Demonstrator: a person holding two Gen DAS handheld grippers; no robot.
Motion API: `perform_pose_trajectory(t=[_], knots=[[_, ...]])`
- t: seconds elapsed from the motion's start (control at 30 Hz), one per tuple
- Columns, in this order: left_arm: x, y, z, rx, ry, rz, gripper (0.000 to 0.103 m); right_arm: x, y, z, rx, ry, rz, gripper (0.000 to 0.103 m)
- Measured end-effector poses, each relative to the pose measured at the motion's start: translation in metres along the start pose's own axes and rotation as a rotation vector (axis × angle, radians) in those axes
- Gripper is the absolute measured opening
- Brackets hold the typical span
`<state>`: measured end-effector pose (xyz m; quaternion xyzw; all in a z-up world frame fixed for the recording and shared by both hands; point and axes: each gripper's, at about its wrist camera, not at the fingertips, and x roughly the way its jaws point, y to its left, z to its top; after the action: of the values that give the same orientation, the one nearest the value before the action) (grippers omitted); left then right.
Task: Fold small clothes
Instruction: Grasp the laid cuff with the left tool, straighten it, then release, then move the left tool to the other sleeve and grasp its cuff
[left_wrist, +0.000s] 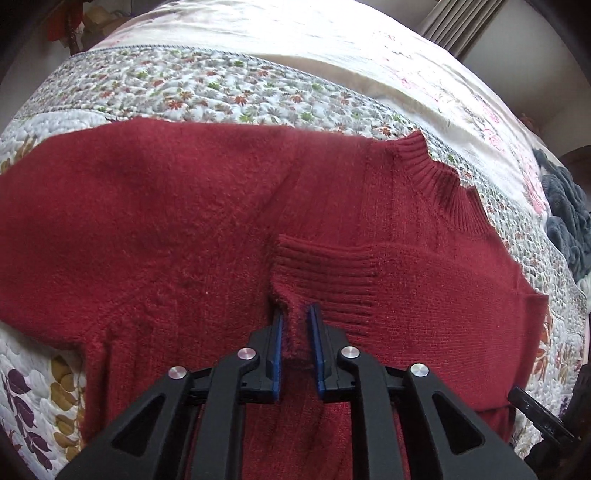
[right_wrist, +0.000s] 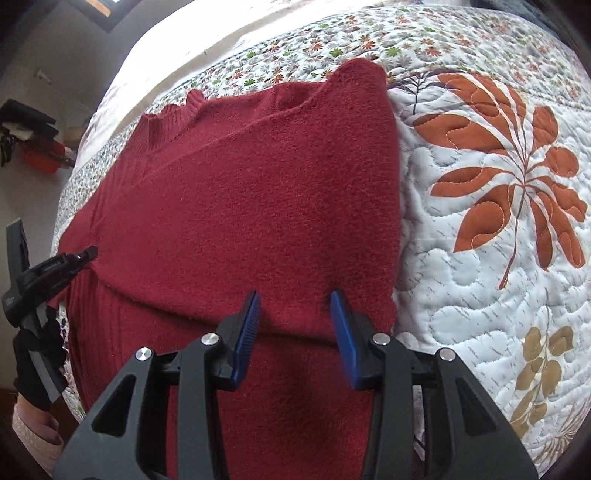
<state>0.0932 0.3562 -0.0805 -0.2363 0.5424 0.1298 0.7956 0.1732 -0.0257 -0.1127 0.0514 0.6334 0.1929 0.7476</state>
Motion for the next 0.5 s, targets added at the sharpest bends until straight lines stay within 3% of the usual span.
perform_pose_trajectory(t=[0.1, 0.23, 0.33, 0.5], knots=[[-0.028, 0.001, 0.004, -0.013, -0.054, -0.006, 0.018, -0.018, 0.013, 0.004, -0.008, -0.023, 0.021, 0.042], [-0.062, -0.02, 0.006, 0.05, -0.124, -0.034, 0.025, -0.034, 0.037, 0.011, -0.035, -0.058, 0.056, 0.047], [-0.05, -0.044, -0.001, 0.097, -0.06, -0.079, 0.026, -0.027, 0.054, 0.017, -0.043, -0.046, 0.071, 0.047], [-0.006, -0.063, -0.019, 0.16, 0.049, -0.025, 0.026, 0.002, 0.069, 0.019, -0.057, 0.004, 0.005, 0.046]])
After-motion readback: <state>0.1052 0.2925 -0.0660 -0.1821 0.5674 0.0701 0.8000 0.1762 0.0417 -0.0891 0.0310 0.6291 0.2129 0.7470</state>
